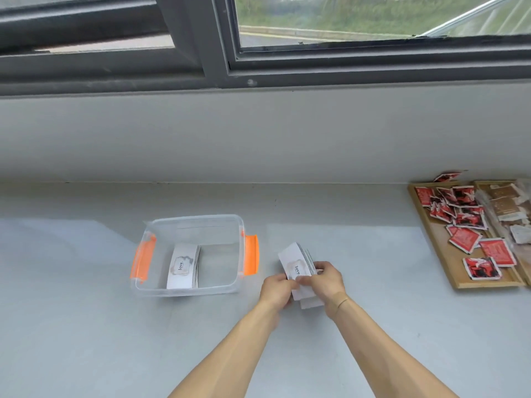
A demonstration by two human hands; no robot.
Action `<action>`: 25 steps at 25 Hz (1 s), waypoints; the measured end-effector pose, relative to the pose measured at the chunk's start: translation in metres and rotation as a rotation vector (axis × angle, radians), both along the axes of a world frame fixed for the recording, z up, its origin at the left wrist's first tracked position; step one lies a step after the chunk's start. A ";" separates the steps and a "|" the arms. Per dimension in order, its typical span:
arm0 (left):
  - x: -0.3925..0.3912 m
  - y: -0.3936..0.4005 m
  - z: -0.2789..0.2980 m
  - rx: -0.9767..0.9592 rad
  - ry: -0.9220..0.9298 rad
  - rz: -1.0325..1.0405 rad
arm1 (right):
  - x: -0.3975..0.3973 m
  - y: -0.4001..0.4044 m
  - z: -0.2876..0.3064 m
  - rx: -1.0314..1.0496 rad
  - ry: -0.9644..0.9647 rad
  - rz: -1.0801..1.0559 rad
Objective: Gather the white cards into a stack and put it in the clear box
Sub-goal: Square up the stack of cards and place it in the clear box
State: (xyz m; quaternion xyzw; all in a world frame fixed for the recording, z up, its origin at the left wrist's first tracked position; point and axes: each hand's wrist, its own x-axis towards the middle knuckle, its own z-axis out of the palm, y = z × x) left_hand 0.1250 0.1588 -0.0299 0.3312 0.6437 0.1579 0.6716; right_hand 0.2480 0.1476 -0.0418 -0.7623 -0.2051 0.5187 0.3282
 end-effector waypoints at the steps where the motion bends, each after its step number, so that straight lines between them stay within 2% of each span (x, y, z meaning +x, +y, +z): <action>1: -0.005 -0.011 0.000 -0.021 -0.027 -0.024 | -0.004 -0.011 0.003 0.017 -0.017 0.006; 6: -0.048 -0.066 0.002 -0.041 -0.062 -0.131 | -0.027 -0.078 0.016 0.021 -0.130 0.229; 12: -0.127 -0.109 -0.003 0.128 0.139 -0.252 | -0.071 -0.135 0.027 0.088 -0.324 0.513; 15: -0.164 -0.123 -0.005 0.281 0.149 -0.354 | -0.104 -0.150 0.028 0.154 -0.420 0.642; 18: -0.196 -0.134 -0.008 0.469 0.266 -0.506 | -0.133 -0.156 0.029 0.231 -0.542 0.741; 21: -0.219 -0.135 -0.007 0.605 0.295 -0.559 | -0.160 -0.156 0.027 0.302 -0.667 0.874; 25: -0.245 -0.128 -0.009 0.831 0.392 -0.692 | -0.191 -0.151 0.023 0.376 -0.707 0.875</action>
